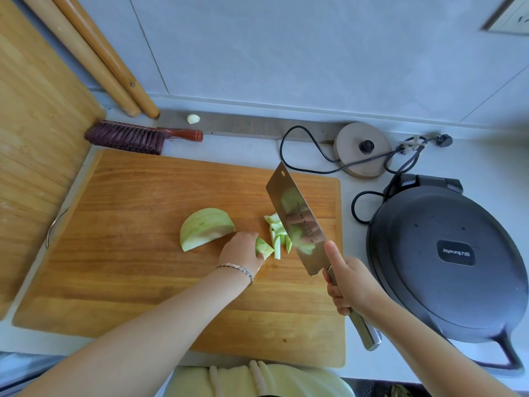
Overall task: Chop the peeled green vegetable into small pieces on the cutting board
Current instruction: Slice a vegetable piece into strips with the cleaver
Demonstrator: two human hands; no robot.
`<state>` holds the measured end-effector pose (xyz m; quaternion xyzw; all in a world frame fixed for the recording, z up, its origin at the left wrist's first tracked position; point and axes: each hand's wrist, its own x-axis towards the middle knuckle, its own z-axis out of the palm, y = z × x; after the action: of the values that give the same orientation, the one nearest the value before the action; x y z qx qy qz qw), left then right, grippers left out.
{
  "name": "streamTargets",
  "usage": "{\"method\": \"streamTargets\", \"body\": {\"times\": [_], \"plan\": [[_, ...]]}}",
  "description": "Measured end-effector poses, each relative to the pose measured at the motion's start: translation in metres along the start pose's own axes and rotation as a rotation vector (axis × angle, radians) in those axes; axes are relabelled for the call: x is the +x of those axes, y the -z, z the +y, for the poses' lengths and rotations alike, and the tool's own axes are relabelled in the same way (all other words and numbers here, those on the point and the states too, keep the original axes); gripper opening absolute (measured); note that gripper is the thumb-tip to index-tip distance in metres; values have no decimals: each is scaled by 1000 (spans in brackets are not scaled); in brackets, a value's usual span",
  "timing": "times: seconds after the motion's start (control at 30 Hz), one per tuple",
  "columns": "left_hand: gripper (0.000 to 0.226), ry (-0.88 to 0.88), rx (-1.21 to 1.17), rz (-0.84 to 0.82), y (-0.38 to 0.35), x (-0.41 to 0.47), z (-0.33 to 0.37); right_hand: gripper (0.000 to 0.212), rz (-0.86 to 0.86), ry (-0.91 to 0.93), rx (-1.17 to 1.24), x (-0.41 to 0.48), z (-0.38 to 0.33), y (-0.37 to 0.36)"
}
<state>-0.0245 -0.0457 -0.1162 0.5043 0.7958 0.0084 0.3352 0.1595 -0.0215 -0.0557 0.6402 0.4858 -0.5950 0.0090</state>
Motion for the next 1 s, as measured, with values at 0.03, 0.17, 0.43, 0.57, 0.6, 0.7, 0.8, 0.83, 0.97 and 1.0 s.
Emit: {"method": "streamTargets", "body": {"times": [0.03, 0.17, 0.43, 0.57, 0.6, 0.7, 0.8, 0.83, 0.97, 1.0], "plan": [[50, 0, 4, -34, 1, 2, 1, 60, 0, 1, -3, 0, 1, 0], [49, 91, -32, -86, -2, 8, 10, 60, -2, -1, -8, 2, 1, -1], [41, 206, -68, -55, -7, 4, 17, 59, -9, 6, -2, 1, -1, -3], [35, 335, -164, -12, -8, -1, 18, 60, 2, -3, 14, 1, -3, -2], [35, 380, -199, 0, -8, -3, 18, 60, 4, -5, 18, 1, -3, -2], [41, 442, -324, 46, -9, -8, 15, 60, -3, -9, 22, 0, -4, -5], [49, 388, -480, 93, -10, -6, -2, 59, -10, -17, 25, -5, -2, -13], [50, 395, -585, 94, -8, -6, -10, 59, -14, -22, 22, -7, -1, -17], [46, 542, -924, -20, 3, -11, -30, 60, -15, -78, 53, -19, 0, -40], [44, 545, -916, -49, 4, -11, -32, 59, -18, -100, 91, -23, -1, -46]]}}
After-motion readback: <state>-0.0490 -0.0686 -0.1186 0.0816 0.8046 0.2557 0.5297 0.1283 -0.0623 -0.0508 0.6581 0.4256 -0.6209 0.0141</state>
